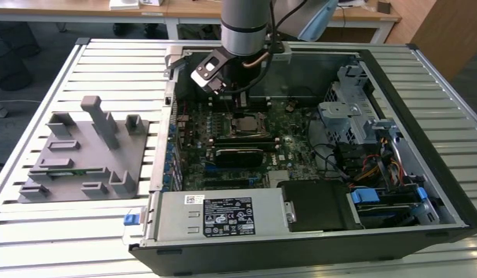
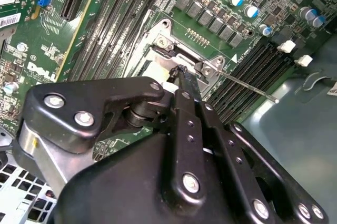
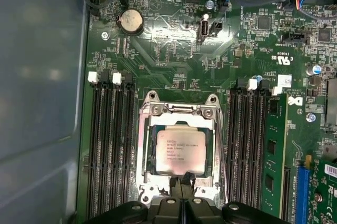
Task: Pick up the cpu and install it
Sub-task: 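Close the cpu cover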
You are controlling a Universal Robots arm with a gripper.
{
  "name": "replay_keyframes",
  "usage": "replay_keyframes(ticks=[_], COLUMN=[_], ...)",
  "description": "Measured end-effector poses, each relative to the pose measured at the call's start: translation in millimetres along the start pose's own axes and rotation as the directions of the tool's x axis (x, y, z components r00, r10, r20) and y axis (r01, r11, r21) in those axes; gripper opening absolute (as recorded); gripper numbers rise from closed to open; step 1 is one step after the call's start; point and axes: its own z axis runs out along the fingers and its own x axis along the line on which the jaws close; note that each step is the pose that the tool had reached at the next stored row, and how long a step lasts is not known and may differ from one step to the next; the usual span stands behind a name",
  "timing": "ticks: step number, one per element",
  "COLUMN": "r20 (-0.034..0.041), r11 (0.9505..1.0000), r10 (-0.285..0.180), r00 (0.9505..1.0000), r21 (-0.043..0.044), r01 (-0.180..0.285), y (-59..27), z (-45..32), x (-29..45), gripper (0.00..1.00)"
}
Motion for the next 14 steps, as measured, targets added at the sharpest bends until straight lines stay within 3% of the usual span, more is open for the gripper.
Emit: replay_keyframes(ticks=[14], r20=[0.0], r11=[1.0], r10=[0.0], r00=[1.0], r21=[0.0], r01=[0.0], y=[-0.1], z=[5.8], x=[0.1], gripper=[0.11])
